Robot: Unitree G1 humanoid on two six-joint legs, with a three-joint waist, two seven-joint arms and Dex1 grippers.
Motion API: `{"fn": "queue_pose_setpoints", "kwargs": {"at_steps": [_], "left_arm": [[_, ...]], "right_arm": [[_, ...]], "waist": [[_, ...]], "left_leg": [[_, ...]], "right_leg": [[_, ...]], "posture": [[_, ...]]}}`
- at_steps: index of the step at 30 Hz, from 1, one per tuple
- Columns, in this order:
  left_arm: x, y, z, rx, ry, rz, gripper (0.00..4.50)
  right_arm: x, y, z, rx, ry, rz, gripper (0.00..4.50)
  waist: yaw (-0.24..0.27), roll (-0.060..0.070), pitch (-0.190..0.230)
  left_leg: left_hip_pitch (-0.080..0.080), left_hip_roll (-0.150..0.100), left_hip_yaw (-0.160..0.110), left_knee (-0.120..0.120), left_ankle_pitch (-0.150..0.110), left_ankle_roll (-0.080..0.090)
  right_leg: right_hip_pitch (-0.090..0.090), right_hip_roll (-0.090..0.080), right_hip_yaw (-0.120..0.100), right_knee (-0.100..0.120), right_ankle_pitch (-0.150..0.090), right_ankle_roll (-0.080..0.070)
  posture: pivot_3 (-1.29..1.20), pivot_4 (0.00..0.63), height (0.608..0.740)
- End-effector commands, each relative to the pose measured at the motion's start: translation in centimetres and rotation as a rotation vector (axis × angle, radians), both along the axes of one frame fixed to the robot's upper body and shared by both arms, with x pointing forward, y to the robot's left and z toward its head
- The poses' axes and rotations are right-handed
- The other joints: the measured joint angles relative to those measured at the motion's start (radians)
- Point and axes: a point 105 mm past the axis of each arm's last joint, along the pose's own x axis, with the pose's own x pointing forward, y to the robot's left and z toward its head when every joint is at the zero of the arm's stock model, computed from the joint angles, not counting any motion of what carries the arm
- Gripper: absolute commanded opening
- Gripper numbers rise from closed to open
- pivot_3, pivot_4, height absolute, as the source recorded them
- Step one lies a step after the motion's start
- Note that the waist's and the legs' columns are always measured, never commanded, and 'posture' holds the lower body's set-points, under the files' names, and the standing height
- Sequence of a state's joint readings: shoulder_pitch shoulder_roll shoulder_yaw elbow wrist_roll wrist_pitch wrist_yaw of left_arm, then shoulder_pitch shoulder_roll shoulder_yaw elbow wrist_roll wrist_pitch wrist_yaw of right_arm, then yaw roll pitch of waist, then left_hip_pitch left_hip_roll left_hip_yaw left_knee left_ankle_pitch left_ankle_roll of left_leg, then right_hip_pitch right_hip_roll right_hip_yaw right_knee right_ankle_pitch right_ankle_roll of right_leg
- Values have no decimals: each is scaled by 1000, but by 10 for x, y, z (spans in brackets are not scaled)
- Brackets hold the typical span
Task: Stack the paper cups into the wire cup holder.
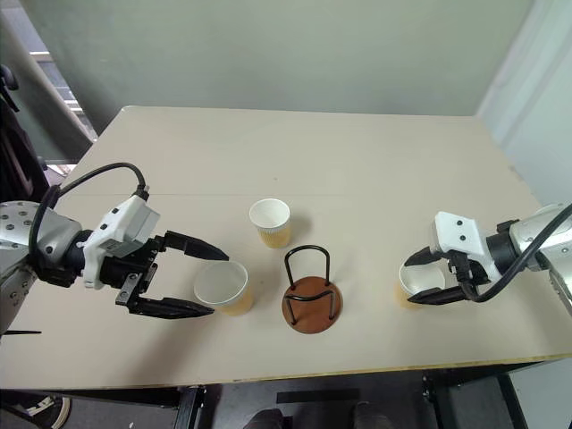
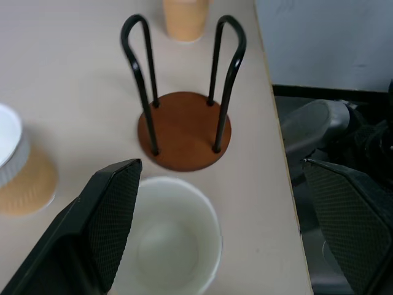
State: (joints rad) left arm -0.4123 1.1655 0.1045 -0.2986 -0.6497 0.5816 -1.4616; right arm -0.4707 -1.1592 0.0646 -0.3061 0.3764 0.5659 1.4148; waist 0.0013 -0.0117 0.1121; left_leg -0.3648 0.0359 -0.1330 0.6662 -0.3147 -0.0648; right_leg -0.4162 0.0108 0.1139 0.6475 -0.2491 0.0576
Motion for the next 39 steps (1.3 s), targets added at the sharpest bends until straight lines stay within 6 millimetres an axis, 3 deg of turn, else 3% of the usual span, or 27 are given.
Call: {"fn": "queue_pose_setpoints", "kwargs": {"at_steps": [1,10,14,20,24,30,33,35,39], "left_arm": [[-3,-4,7,-3,-27,-20,4500],[-5,-3,8,-3,-24,4,4500],[-5,-3,7,-5,-24,16,4500],[-5,-2,8,-9,-30,31,4500],[-5,-1,7,-11,-33,36,4500],[-3,0,6,-10,-36,42,4500],[-1,0,3,4,-38,46,4500],[0,1,-1,33,-44,48,4500],[0,-1,0,16,-47,44,4500]], "right_arm": [[1,-5,-6,-56,-28,-11,3183],[8,-19,-43,-196,-2,-29,3183],[13,-17,-43,-207,-22,-11,2273],[14,-17,-35,-214,-33,20,99],[5,-6,-15,-154,-24,106,42],[5,23,55,-2,-165,253,42],[6,48,84,49,-265,360,42],[4,70,91,69,-295,444,42],[-1,91,76,37,-269,557,42]], "waist": [[-1,0,0],[0,0,0],[0,0,0],[1,0,0],[3,0,0],[-2,0,0],[-5,0,0],[-5,0,0],[-4,0,0]], "left_leg": [[0,0,0,0,0,0],[0,2,-1,1,-1,1],[0,2,0,1,-1,1],[0,2,0,1,-1,1],[0,2,0,1,-1,1],[0,-2,1,1,0,1],[0,-2,1,1,0,1],[0,-2,0,1,0,1],[0,-1,-1,1,0,1]], "right_leg": [[0,0,0,0,0,0],[0,0,0,0,1,1],[0,0,0,0,1,1],[0,0,0,0,1,1],[0,0,0,0,1,1],[0,2,0,0,1,1],[-1,3,-1,0,1,1],[-1,3,-1,0,1,1],[-1,3,-2,0,1,1]], "posture": [[0,150,740],[0,150,740],[0,150,740],[0,150,740],[0,150,740],[0,150,740],[0,150,740],[0,150,740],[0,150,740]]}}
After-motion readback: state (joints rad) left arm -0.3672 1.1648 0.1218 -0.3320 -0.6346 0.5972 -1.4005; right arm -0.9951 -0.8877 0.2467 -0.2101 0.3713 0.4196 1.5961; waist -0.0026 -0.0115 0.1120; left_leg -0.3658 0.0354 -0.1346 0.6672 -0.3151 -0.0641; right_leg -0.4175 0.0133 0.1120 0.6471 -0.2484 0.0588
